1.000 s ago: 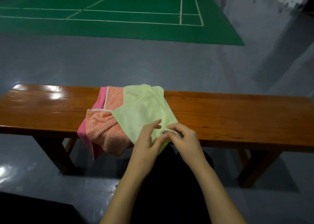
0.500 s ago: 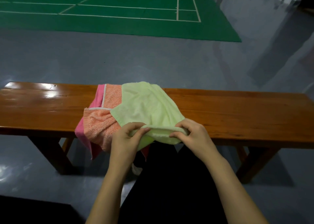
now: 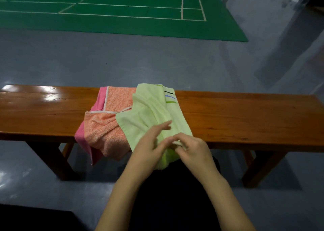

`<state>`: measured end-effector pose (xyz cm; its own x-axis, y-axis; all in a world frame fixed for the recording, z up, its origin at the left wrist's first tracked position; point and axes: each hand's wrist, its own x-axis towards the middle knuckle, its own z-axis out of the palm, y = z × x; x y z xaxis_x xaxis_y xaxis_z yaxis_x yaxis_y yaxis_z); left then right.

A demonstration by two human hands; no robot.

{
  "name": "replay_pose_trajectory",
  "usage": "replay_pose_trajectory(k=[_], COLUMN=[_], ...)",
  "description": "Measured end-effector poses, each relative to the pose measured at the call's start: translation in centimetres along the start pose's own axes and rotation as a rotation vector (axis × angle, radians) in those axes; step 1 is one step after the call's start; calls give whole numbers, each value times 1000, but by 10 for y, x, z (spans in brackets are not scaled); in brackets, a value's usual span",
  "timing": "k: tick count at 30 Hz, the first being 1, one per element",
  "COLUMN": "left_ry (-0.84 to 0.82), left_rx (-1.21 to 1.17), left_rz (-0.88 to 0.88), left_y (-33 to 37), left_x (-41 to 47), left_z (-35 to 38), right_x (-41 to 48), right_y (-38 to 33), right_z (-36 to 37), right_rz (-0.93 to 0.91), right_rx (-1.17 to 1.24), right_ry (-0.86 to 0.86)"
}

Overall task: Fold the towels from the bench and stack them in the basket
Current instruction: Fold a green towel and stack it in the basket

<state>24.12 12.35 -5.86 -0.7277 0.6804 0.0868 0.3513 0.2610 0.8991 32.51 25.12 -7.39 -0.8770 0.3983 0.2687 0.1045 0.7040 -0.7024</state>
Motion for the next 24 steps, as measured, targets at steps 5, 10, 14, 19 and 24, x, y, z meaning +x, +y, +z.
replay_pose_trajectory(k=[5, 10, 14, 19, 24], left_ry=[85, 277, 419, 445, 100], left_rx=[193, 136, 205, 273, -15], left_rz=[-71, -37, -80, -99, -13], left_y=[4, -5, -14, -19, 2], left_x=[0, 0, -2, 1, 0], left_z=[16, 1, -8, -8, 9], right_x=[2, 13, 22, 20, 4], right_y=[2, 11, 28, 23, 15], right_z=[-2, -21, -42, -48, -23], right_rz=[102, 184, 164, 152, 257], right_rx=[113, 171, 86, 41, 239], right_ry=[-93, -125, 10, 77, -27])
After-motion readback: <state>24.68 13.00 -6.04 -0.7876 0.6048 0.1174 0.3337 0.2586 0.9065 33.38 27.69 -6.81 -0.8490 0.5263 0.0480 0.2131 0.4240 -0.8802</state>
